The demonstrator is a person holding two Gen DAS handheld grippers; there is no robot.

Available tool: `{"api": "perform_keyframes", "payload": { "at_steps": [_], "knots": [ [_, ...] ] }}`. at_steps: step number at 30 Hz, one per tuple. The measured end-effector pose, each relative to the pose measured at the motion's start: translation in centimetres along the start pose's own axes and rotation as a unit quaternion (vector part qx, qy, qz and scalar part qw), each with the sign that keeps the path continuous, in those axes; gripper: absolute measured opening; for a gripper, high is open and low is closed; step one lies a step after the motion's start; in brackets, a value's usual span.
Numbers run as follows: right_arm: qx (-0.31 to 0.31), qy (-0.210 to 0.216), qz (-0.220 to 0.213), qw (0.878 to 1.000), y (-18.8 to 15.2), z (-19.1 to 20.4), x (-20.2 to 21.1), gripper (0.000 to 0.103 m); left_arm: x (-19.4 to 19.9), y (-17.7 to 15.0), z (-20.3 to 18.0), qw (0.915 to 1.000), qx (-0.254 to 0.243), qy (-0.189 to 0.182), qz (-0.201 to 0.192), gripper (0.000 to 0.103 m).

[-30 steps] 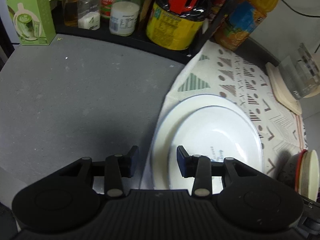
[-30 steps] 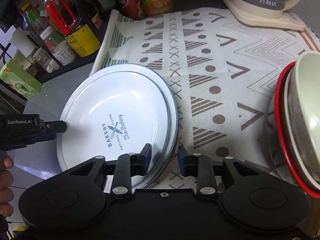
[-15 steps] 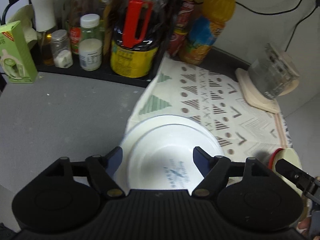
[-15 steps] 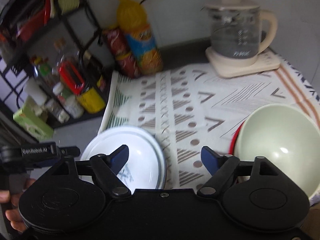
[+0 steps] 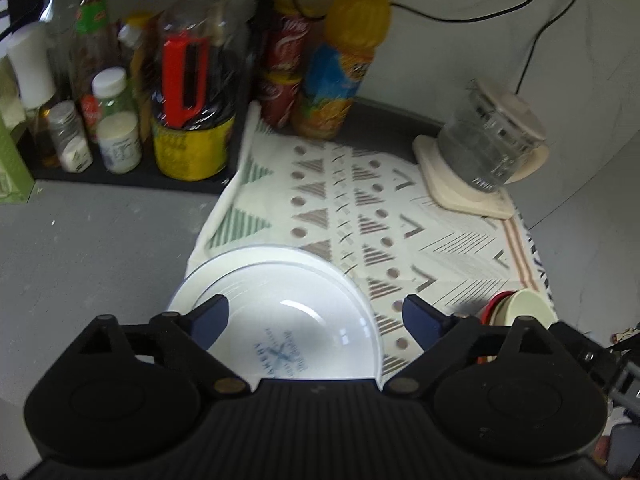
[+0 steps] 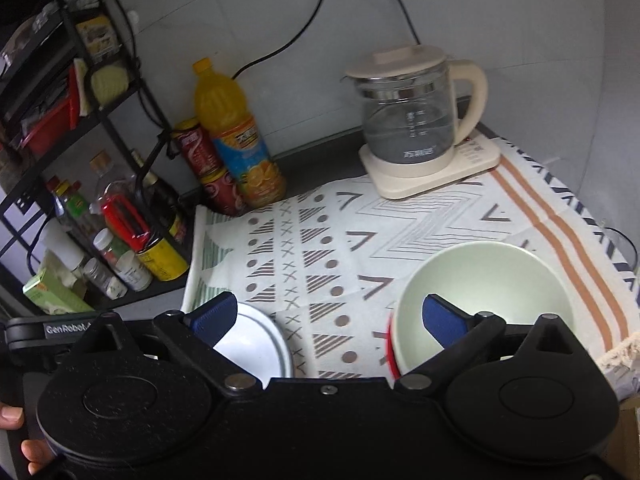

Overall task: Organize plates and bowls
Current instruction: 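Move both tools to the red bowl holding the green bowls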

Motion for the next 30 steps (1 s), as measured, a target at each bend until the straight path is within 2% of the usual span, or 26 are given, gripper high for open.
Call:
{"api": "perform_keyframes", "payload": {
  "at_steps": [8, 12, 30],
  "knots": [
    [-0.034, -0.025, -0.011, 0.999, -0.4, -2.8, 1.5, 0.1, -1.1, -0.6, -4.0, 0.9985, -0.031, -0.032, 0.033, 0.093],
    [-0.05, -0.052, -0.012, 0.997, -1.0, -4.4, 1.7, 0.1, -2.1, -0.9, -6.2, 0.9964, -0.057, -0.044, 0.045, 0.093],
    [-0.124, -0.157, -0.011, 0.98, -4.2, -10.6, 3.6, 0.1, -7.3, -4.1, -14.3, 0.977, -0.157, -0.099, 0.105, 0.09]
  ]
}}
Point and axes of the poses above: each gripper's, at about its wrist camera, not at the fingertips, and x roughly against the way its jaws point, z to its left, y to its top, the point moved 5 cm from there along -x, roughly the way its jaws point, and after that the axes turned 9 degrees about x, right-handed, at the moved point
